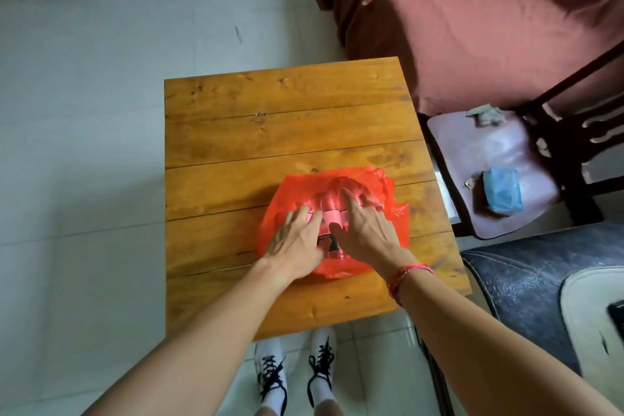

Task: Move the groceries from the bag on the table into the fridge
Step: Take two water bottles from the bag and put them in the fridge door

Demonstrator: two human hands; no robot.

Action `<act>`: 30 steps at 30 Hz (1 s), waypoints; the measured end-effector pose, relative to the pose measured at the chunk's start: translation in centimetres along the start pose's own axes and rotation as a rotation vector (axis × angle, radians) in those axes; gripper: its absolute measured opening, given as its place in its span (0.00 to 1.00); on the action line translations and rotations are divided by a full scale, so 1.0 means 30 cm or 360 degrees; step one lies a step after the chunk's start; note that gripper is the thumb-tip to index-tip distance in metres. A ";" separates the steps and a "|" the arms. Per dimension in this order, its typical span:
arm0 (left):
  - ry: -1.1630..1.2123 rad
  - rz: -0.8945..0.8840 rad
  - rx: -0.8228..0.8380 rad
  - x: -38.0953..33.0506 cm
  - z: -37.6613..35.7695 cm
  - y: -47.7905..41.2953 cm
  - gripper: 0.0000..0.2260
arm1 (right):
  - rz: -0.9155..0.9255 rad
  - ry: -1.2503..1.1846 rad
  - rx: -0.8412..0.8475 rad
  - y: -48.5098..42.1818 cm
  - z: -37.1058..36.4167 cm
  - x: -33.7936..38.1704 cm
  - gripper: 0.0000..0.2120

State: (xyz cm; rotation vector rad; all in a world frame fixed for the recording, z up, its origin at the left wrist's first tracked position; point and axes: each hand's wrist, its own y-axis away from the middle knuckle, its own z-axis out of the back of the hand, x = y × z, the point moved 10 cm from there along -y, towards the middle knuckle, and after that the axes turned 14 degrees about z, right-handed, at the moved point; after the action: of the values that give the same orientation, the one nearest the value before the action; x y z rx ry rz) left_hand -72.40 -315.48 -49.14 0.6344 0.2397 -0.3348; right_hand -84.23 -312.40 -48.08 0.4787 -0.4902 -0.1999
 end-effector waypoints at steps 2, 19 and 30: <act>0.0028 0.0050 0.0058 0.014 -0.025 -0.060 0.31 | 0.0008 -0.0021 0.0074 -0.051 -0.036 -0.031 0.37; 0.0187 0.0205 -0.0042 0.164 -0.033 -0.169 0.17 | 0.0039 0.0236 0.0017 -0.410 -0.223 -0.061 0.09; 0.0217 0.0111 -0.0047 0.176 -0.038 -0.112 0.19 | -0.0174 -0.0231 -0.0282 -0.376 -0.183 -0.062 0.34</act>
State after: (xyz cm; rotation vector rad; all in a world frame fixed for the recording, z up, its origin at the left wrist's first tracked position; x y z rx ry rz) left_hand -68.95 -318.54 -53.52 0.6357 0.3515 -0.2207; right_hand -83.93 -319.52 -58.56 0.3189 -0.5828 -0.3816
